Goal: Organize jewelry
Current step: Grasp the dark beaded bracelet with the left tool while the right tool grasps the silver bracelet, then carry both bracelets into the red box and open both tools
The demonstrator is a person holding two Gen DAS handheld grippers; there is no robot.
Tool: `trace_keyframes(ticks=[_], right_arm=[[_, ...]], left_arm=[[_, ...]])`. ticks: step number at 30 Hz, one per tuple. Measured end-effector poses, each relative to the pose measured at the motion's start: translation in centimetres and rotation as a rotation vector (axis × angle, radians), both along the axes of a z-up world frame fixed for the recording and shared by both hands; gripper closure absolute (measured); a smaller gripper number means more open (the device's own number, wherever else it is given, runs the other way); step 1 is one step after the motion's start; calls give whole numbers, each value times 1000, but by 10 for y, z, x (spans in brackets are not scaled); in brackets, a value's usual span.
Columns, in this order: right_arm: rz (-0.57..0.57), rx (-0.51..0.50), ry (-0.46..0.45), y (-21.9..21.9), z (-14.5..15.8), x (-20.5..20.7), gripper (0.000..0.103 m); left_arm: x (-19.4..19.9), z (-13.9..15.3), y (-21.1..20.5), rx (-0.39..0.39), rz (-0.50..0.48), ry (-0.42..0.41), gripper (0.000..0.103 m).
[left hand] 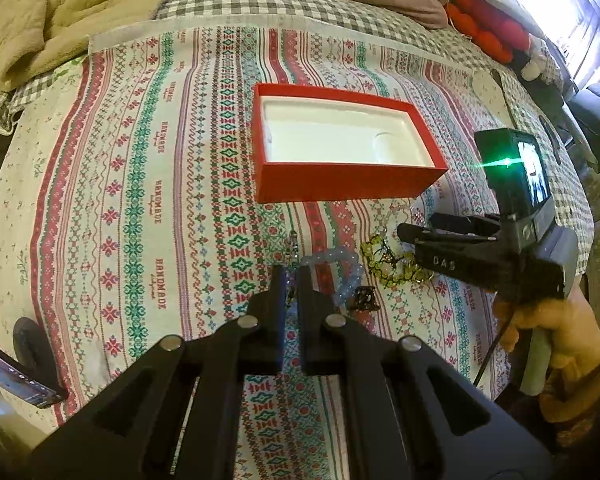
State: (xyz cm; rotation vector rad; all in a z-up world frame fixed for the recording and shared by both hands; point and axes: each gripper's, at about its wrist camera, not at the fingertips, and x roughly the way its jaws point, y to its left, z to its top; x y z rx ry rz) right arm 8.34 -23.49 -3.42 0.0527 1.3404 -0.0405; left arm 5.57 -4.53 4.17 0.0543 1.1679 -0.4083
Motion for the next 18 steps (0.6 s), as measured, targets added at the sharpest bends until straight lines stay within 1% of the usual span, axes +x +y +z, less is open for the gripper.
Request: trace_keyframes(ticks=[1, 2, 4, 6, 9, 11, 16, 18], right_arm=[[11, 11, -5, 3, 0, 0, 69], [22, 24, -10, 4, 1, -1, 74], [30, 43, -12, 6, 1, -1, 96], [20, 68, -11, 5, 2, -3, 99], [2, 113, -26, 2, 10, -10, 99], [6, 128, -48, -1, 21, -14, 99], [17, 173, -140, -4, 59, -25, 99], [20, 183, -168, -5, 73, -23, 99]], left_arm=[[0, -1, 0, 3, -2, 1, 97], [0, -1, -1, 4, -2, 2, 97], [0, -2, 0, 6, -1, 4, 97], [1, -2, 0, 4, 2, 3, 97], [0, 2, 3, -4, 9, -9, 97], [0, 4, 5, -12, 13, -18, 97], [4, 13, 7, -39, 27, -44, 97], [7, 17, 5, -55, 30, -54, 97]])
